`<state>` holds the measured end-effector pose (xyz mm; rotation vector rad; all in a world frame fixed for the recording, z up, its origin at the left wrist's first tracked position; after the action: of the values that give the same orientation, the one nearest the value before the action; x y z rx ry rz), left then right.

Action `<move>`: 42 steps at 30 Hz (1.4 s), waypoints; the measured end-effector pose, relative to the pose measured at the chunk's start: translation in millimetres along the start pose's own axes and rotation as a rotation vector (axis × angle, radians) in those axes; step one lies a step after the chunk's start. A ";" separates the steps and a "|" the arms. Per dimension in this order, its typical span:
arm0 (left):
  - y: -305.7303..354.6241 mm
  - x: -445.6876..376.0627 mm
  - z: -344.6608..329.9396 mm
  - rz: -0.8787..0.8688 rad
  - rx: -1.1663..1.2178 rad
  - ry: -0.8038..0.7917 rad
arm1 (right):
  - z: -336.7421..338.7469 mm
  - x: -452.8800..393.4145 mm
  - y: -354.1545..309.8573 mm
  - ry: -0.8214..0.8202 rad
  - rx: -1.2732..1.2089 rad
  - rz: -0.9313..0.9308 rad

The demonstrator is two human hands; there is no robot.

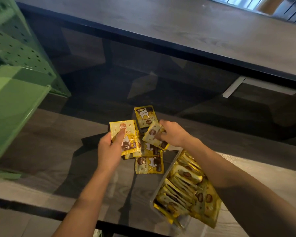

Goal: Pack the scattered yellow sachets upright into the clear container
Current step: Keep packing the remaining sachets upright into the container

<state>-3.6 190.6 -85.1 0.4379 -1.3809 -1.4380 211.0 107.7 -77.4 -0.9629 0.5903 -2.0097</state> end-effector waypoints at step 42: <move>-20.4 1.7 26.0 0.049 -0.020 0.000 | -19.4 9.6 -28.5 0.006 0.162 0.022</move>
<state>-34.2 197.9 -95.4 0.3891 -1.3670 -1.4111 178.5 117.0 -65.5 -0.8488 0.4316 -2.0079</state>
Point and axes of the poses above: each hand's wrist, its own x-axis away from the middle knuckle, its own z-axis out of the back of the hand, y = z × x, the point moved 2 cm from there along -x, towards the middle knuckle, and after that the axes turned 14 degrees about -x, right-handed, at the moved point
